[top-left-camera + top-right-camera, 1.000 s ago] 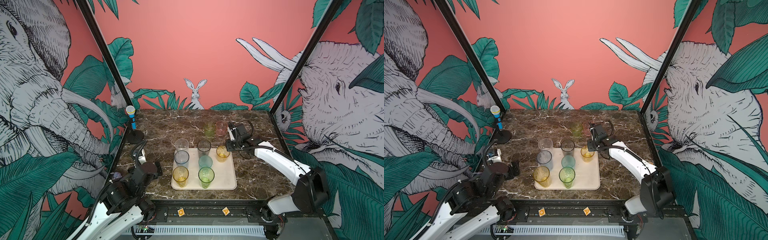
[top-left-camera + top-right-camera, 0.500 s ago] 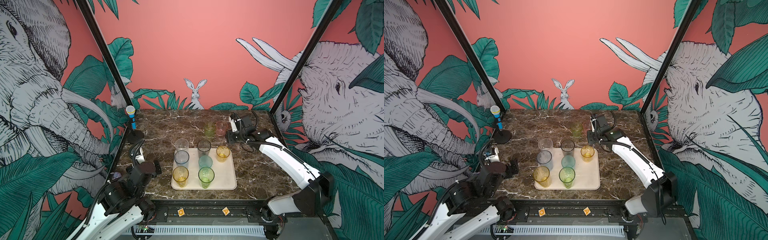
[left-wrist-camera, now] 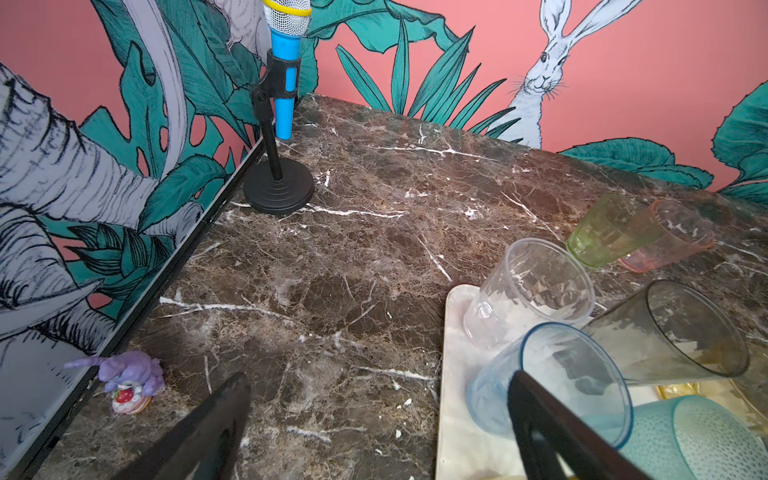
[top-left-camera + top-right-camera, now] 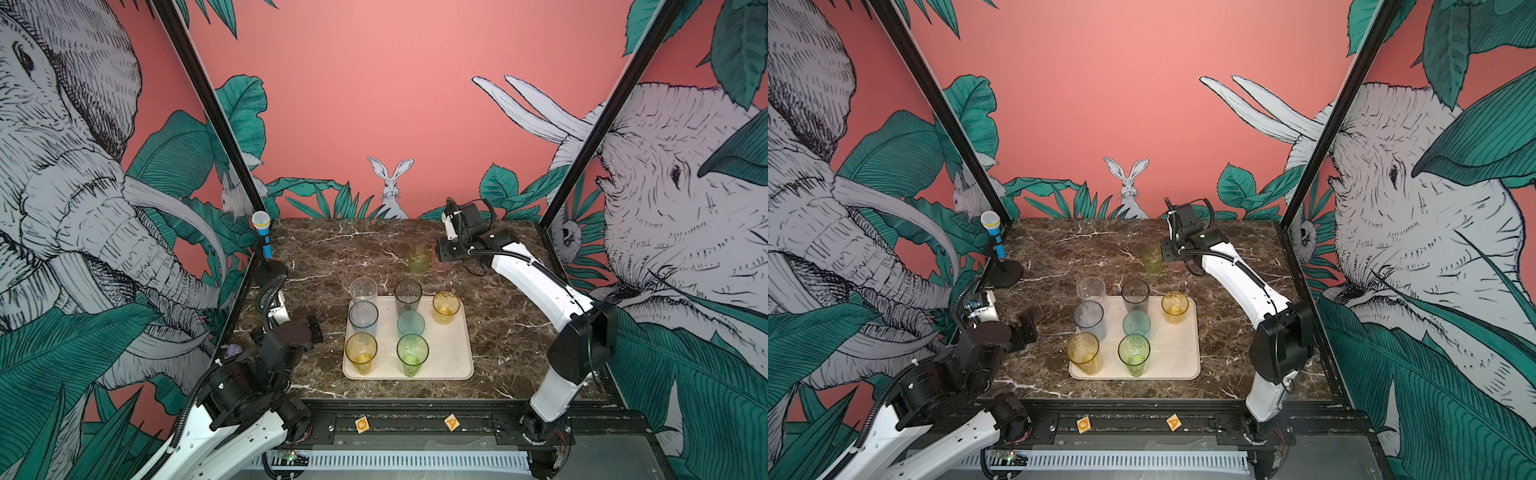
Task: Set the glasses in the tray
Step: 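Raise the right gripper and move it over the small green cup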
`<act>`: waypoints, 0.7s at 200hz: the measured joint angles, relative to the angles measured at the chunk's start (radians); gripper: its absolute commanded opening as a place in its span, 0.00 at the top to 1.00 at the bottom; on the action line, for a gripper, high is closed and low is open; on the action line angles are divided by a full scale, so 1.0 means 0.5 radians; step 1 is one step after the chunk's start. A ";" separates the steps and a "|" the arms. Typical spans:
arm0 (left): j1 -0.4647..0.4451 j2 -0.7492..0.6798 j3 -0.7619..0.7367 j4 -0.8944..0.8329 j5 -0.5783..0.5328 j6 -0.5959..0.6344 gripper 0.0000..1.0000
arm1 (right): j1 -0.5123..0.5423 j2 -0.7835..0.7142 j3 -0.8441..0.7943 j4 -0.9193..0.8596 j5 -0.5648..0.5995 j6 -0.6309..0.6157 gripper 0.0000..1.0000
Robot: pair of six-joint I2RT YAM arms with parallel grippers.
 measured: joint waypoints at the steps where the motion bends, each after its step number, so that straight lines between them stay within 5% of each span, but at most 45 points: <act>1: 0.000 0.002 0.000 0.002 -0.001 0.000 0.03 | 0.000 0.005 0.003 0.000 0.000 0.002 0.49; 140: 0.000 0.043 -0.053 0.108 -0.015 0.016 0.03 | -0.022 0.464 0.349 -0.066 -0.002 0.381 0.47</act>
